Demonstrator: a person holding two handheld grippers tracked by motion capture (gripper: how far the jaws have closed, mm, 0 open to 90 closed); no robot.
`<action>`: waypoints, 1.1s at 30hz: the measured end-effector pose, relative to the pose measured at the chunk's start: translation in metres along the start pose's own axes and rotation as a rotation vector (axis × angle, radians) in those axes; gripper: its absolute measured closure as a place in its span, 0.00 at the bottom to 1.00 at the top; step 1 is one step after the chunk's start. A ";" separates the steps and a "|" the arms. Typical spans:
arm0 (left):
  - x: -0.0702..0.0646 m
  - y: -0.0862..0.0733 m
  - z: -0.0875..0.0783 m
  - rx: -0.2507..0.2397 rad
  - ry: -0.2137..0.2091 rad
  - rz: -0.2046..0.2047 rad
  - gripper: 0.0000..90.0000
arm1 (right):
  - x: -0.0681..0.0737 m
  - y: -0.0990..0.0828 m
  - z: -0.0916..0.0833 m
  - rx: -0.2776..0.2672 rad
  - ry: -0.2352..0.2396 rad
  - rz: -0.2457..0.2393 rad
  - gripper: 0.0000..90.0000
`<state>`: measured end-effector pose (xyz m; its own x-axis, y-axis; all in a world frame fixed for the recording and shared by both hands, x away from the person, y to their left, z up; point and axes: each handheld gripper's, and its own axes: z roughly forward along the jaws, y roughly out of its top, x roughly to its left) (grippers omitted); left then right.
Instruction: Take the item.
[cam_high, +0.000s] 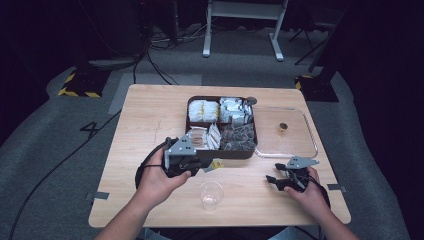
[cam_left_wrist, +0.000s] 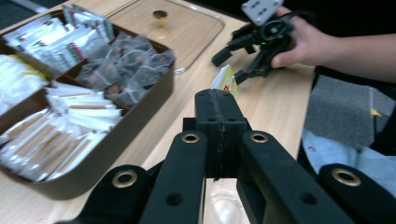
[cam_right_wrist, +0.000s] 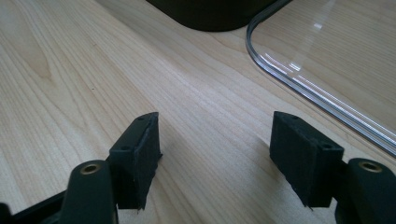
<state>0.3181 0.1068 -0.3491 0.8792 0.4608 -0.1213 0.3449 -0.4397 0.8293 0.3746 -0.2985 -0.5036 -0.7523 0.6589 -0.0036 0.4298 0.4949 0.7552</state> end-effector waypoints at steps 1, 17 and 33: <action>-0.003 -0.002 0.001 -0.003 -0.002 0.007 1.00 | 0.000 0.000 0.000 0.000 0.000 -0.001 0.38; -0.024 -0.029 0.013 0.011 -0.062 0.030 1.00 | 0.000 -0.001 -0.001 -0.001 0.004 -0.002 0.38; -0.025 -0.051 0.030 0.028 -0.061 0.014 1.00 | 0.000 -0.001 -0.001 0.000 0.005 -0.002 0.37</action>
<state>0.2882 0.0946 -0.4050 0.9023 0.4066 -0.1433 0.3402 -0.4675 0.8159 0.3738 -0.2991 -0.5036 -0.7556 0.6550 -0.0017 0.4282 0.4959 0.7555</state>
